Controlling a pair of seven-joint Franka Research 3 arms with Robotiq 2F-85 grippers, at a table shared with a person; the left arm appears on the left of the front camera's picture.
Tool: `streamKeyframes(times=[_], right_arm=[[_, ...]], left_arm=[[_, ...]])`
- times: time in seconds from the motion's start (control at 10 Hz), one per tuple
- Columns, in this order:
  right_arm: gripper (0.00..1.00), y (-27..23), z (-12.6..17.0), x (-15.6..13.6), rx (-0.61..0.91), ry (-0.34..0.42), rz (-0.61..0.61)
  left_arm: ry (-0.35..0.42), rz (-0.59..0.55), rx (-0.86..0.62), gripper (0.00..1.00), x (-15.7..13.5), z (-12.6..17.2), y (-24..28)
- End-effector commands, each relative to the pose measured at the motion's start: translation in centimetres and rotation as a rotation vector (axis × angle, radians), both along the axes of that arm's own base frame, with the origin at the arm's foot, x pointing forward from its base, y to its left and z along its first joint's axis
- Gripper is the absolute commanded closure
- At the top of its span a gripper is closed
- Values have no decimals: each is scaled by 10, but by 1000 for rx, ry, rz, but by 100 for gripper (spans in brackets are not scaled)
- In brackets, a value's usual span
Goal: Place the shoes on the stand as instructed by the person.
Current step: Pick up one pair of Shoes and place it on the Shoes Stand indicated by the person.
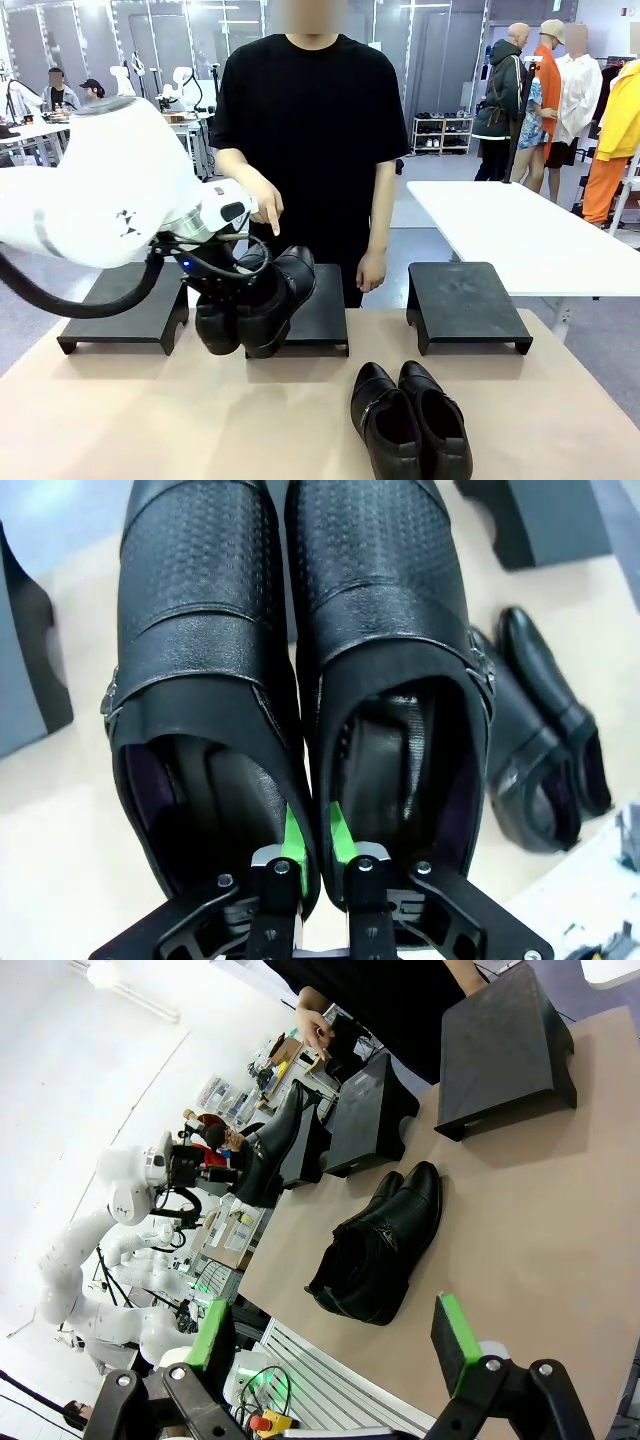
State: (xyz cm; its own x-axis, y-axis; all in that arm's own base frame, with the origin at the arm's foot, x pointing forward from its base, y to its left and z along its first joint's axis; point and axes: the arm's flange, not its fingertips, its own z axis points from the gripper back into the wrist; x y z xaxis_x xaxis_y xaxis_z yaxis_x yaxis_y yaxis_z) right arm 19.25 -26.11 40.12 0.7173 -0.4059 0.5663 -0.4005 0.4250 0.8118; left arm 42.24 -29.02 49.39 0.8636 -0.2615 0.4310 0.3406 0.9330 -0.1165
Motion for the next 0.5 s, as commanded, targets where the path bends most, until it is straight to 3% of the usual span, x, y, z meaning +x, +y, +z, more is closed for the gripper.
streamKeyframes(times=[0.0,0.4], right_arm=[[0,0,1,0,0,-28,-4],[0,0,1,0,0,-28,-4]], left_arm=[[-90,78,-15,100,34,3,-22],[-108,121,6,100,77,-11,-54]])
